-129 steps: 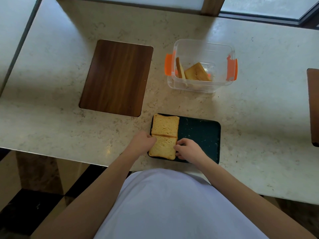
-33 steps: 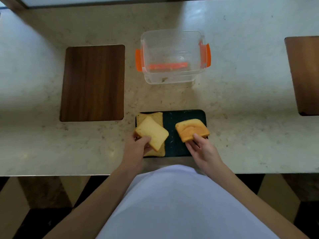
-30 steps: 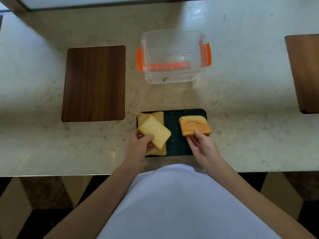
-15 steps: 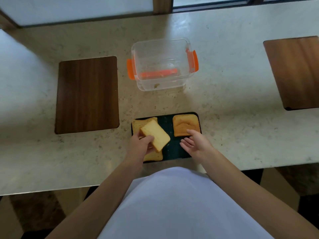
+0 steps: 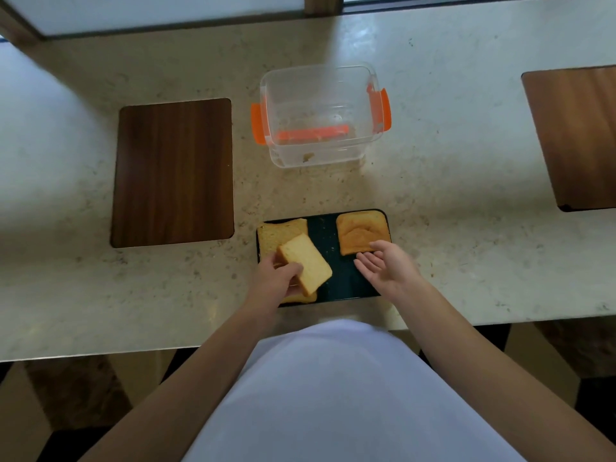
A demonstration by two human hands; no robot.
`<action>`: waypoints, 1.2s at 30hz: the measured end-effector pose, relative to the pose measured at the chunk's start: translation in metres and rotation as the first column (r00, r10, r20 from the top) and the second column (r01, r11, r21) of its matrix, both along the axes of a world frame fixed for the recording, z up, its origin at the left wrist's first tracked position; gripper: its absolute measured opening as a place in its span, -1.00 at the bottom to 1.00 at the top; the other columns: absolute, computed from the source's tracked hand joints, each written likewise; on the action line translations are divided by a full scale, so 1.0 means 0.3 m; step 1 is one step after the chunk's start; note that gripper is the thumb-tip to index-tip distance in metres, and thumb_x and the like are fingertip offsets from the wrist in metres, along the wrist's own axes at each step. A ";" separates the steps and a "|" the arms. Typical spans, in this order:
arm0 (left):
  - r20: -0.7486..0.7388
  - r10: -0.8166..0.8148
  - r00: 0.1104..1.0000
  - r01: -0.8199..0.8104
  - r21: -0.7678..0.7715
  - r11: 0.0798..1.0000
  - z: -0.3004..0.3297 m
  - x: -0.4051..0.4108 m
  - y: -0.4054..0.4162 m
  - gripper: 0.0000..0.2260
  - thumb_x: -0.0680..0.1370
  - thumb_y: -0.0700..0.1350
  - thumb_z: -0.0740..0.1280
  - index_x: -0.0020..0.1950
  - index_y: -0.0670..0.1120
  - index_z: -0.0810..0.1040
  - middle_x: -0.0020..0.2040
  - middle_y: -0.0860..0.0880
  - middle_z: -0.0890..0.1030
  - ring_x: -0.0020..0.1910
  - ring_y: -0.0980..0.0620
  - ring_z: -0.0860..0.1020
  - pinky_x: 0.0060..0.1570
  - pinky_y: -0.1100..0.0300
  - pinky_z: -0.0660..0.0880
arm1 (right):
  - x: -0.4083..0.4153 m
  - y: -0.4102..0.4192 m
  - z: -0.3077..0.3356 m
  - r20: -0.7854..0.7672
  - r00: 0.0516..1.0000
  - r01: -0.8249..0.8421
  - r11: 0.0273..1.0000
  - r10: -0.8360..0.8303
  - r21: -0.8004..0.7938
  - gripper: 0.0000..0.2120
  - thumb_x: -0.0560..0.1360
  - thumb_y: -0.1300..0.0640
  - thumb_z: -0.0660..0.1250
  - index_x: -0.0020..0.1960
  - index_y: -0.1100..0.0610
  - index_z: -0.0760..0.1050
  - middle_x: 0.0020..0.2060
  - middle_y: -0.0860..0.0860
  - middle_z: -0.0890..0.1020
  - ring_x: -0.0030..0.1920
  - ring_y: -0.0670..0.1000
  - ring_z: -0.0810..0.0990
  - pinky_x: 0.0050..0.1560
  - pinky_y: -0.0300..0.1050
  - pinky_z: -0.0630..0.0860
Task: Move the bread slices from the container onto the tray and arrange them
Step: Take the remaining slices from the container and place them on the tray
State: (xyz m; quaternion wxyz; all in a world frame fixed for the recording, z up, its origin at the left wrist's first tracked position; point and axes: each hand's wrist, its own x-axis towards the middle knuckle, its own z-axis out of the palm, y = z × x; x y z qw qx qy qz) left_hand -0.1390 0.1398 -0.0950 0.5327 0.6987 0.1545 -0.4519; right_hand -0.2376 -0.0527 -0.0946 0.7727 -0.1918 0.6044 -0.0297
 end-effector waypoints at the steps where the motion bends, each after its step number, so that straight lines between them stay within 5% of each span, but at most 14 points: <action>1: 0.015 -0.018 1.000 0.018 0.011 1.000 -0.003 -0.002 -0.003 -0.55 0.58 -0.24 0.37 0.44 -0.05 0.37 0.25 -0.10 0.57 0.09 -0.11 0.65 0.01 -0.08 0.65 | -0.006 -0.001 -0.002 -0.011 1.000 -0.029 0.999 0.028 -0.020 -0.45 0.60 0.30 0.28 0.55 0.25 0.21 0.42 0.28 0.41 0.35 0.23 0.50 0.22 0.12 0.58; 5: 0.083 -0.151 0.985 0.149 0.037 0.988 -0.004 -0.014 -0.018 -0.56 0.58 -0.22 0.37 0.44 -0.05 0.38 0.19 -0.04 0.56 0.10 -0.08 0.62 -0.08 0.01 0.67 | -0.067 -0.007 -0.002 -0.144 0.927 -0.371 0.899 0.346 -0.234 -0.62 0.59 0.20 0.32 0.38 0.21 0.40 0.27 0.16 0.57 0.18 0.09 0.62 0.00 -0.02 0.66; 8: 0.232 -0.402 0.886 0.395 0.079 0.915 0.006 -0.027 -0.039 -0.66 0.59 -0.16 0.36 0.36 -0.03 0.44 0.13 0.01 0.60 0.04 0.08 0.60 -0.18 0.20 0.61 | -0.125 -0.006 0.008 -0.249 0.761 -0.646 0.661 0.599 -0.381 -0.57 0.53 0.12 0.42 0.37 0.14 0.46 0.21 0.06 0.61 0.12 -0.02 0.63 0.01 -0.12 0.63; 12: 0.543 -0.808 0.231 0.744 0.437 0.506 0.031 -0.009 -0.096 -0.83 0.58 -0.13 0.29 0.17 -0.01 0.51 -0.13 0.09 0.55 -0.21 0.14 0.50 -0.32 0.27 0.33 | -0.147 0.000 0.031 -0.622 0.449 -0.773 -0.071 0.641 -0.630 -0.40 0.49 0.03 0.48 0.47 0.04 0.37 0.30 -0.07 0.50 0.29 -0.06 0.46 0.28 -0.11 0.44; 14: 0.542 -0.834 0.103 0.793 0.462 0.398 0.046 0.002 -0.136 -0.86 0.59 -0.12 0.28 0.14 -0.01 0.53 -0.11 0.05 0.58 -0.20 0.07 0.51 -0.30 0.20 0.36 | -0.135 -0.012 0.048 -0.638 0.401 -0.720 -0.204 0.658 -0.663 -0.45 0.49 0.01 0.49 0.43 0.02 0.42 0.29 -0.09 0.53 0.29 -0.06 0.47 0.32 -0.11 0.42; 16: 0.537 -0.836 0.112 0.824 0.420 0.380 0.055 0.007 -0.178 -0.86 0.61 -0.10 0.29 0.16 -0.02 0.54 -0.08 0.05 0.59 -0.19 0.08 0.52 -0.26 0.17 0.41 | -0.124 -0.029 0.059 -0.541 0.395 -0.736 -0.097 0.743 -0.670 -0.65 0.50 0.02 0.48 0.26 -0.03 0.54 0.12 -0.13 0.63 0.13 -0.12 0.58 0.21 -0.07 0.56; 18: 0.532 -0.817 0.222 0.816 0.357 0.454 0.063 0.011 -0.216 -0.82 0.61 -0.07 0.32 0.21 -0.01 0.53 -0.04 0.06 0.59 -0.16 0.13 0.53 -0.22 0.22 0.43 | -0.118 -0.045 0.059 -0.455 0.426 -0.753 0.028 0.782 -0.658 -0.86 0.51 0.03 0.47 0.06 -0.03 0.60 -0.07 -0.14 0.68 -0.04 -0.14 0.64 0.03 -0.08 0.62; 23: 0.575 -0.710 0.406 0.630 0.387 0.673 0.031 0.022 -0.233 -0.72 0.59 -0.05 0.34 0.29 -0.05 0.49 0.12 0.00 0.55 -0.01 0.11 0.51 -0.14 0.33 0.40 | -0.148 -0.070 0.030 -0.408 0.507 -0.762 0.174 0.759 -0.624 -0.93 0.52 0.09 0.46 -0.07 0.05 0.58 -0.16 -0.02 0.68 -0.13 -0.03 0.65 -0.16 -0.13 0.54; 28: 0.406 -0.778 0.479 0.679 0.390 0.622 -0.022 0.004 -0.203 -0.51 0.58 -0.11 0.34 0.50 -0.05 0.32 0.28 -0.03 0.50 0.03 0.10 0.49 -0.05 0.20 0.49 | -0.187 -0.094 0.009 -0.369 0.502 -0.777 0.220 0.782 -0.590 -0.97 0.53 0.12 0.45 -0.05 0.05 0.62 -0.15 -0.01 0.68 -0.11 -0.04 0.63 -0.12 -0.14 0.52; 33: 0.423 -0.701 0.573 0.637 0.308 0.707 -0.051 -0.032 -0.206 -0.67 0.57 -0.21 0.37 0.31 0.00 0.53 0.00 0.06 0.60 -0.07 0.14 0.56 -0.19 0.31 0.46 | -0.172 -0.116 -0.020 -0.490 0.505 -0.803 0.178 0.711 -0.569 -0.98 0.54 0.10 0.42 -0.04 0.02 0.62 -0.14 -0.07 0.69 -0.08 -0.03 0.63 -0.10 -0.09 0.53; 36: 0.411 -0.663 0.626 0.593 0.300 0.747 -0.058 -0.063 -0.217 -0.67 0.56 -0.22 0.39 0.30 -0.01 0.51 -0.11 0.07 0.58 -0.15 0.14 0.56 -0.25 0.29 0.44 | -0.161 -0.130 -0.036 -0.578 0.491 -0.830 0.149 0.652 -0.538 -0.84 0.56 0.10 0.41 0.14 0.05 0.61 -0.02 -0.06 0.67 0.00 -0.03 0.62 0.04 -0.03 0.58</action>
